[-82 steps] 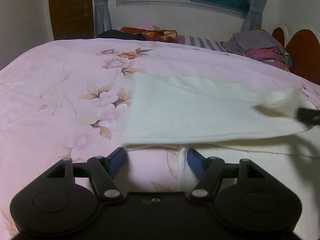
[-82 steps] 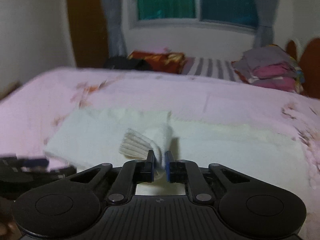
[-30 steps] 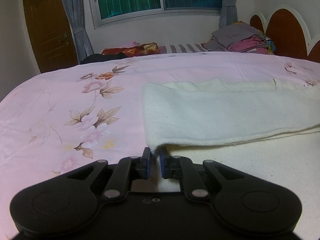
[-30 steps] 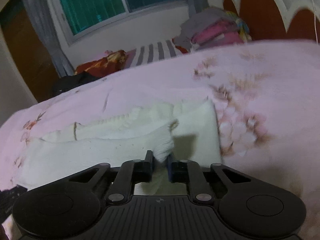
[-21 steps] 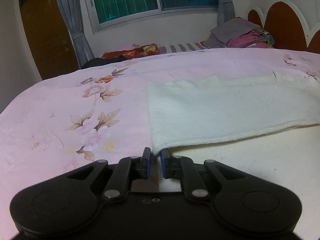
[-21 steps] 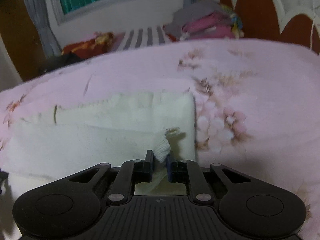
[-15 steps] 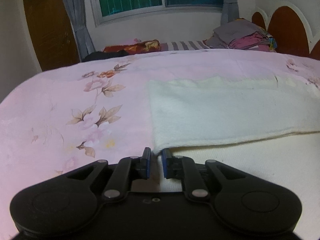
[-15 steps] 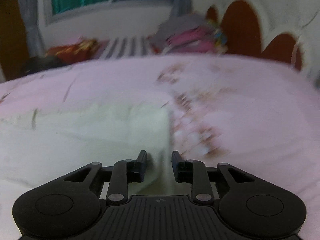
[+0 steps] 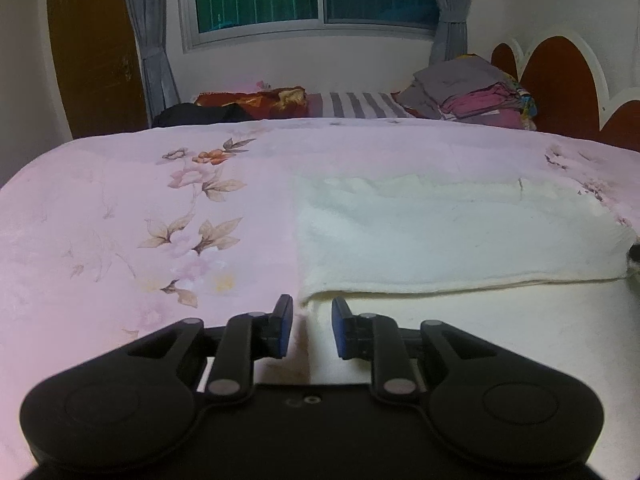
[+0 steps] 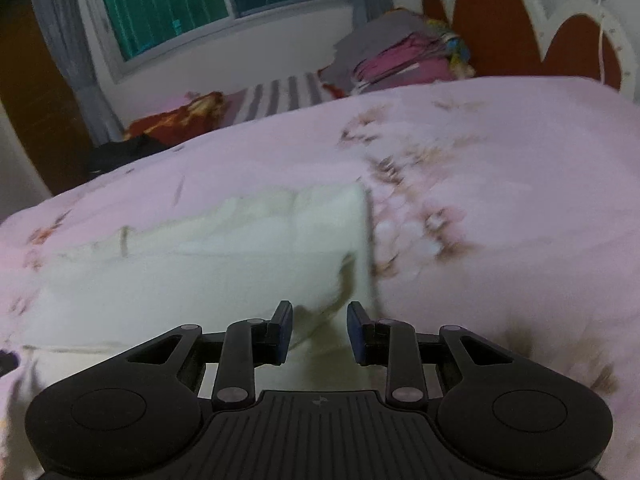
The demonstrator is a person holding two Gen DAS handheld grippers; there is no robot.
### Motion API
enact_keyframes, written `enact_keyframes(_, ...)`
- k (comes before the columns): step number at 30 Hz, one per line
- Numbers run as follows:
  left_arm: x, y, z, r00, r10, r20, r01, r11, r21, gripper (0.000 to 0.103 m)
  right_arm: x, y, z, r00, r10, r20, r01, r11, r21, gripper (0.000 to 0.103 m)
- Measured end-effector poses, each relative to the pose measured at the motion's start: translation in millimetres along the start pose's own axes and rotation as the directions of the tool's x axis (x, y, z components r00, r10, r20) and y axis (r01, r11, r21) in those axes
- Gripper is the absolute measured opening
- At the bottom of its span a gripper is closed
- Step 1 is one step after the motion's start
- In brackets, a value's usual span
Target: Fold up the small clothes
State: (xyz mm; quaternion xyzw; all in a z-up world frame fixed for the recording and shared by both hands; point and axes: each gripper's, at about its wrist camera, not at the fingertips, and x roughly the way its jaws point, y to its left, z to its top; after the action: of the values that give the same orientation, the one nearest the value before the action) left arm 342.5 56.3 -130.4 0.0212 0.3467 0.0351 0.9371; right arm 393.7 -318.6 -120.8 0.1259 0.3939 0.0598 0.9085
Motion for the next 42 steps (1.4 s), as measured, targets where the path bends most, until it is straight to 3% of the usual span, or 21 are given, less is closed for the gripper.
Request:
enact_keyframes(10,3,-9,1,1.0,-0.016,-0.005,0.016,1.0,0.003,0.021,31,13,-1,0.998,0.036,-0.048,-0.033,0.998,0.044,0.03)
enact_keyframes(13,3,-10,1,1.0,-0.018,0.001,0.018,1.0,-0.005,0.021,25,16,3,0.999,0.031,-0.021,-0.031,0.999,0.026,0.009)
enact_keyframes(16,3,-11,1,1.0,-0.018,0.008,0.018,1.0,0.002,0.021,9,23,5,0.997,-0.073,0.029,0.075,0.995,-0.066,0.01)
enact_keyframes(19,6,-10,1,1.0,-0.02,0.002,0.02,1.0,-0.008,0.021,-2,25,5,0.962,-0.249,0.11,0.265,0.949,-0.172,0.01)
enact_keyframes(20,6,-10,2,1.0,-0.022,0.002,0.022,1.0,-0.009,0.021,-3,21,6,0.961,-0.255,0.109,0.27,0.948,-0.166,0.01)
enact_keyframes(28,8,-14,11,0.999,-0.027,0.017,0.027,1.0,0.005,0.025,2,11,6,0.993,-0.109,0.034,0.111,0.991,-0.078,0.01)
enact_keyframes(35,9,-18,10,0.999,-0.033,0.015,0.032,0.999,0.014,0.025,9,6,-3,0.999,-0.028,-0.04,0.029,0.999,0.019,0.01)
enact_keyframes(39,10,-21,12,0.999,-0.033,0.015,0.033,0.999,0.015,0.025,20,11,-3,0.998,-0.037,-0.06,0.038,0.999,0.028,0.011)
enact_keyframes(42,11,-21,13,0.999,-0.032,0.016,0.032,0.999,0.016,0.025,25,17,-2,0.997,-0.063,-0.048,0.063,0.998,0.003,0.031)
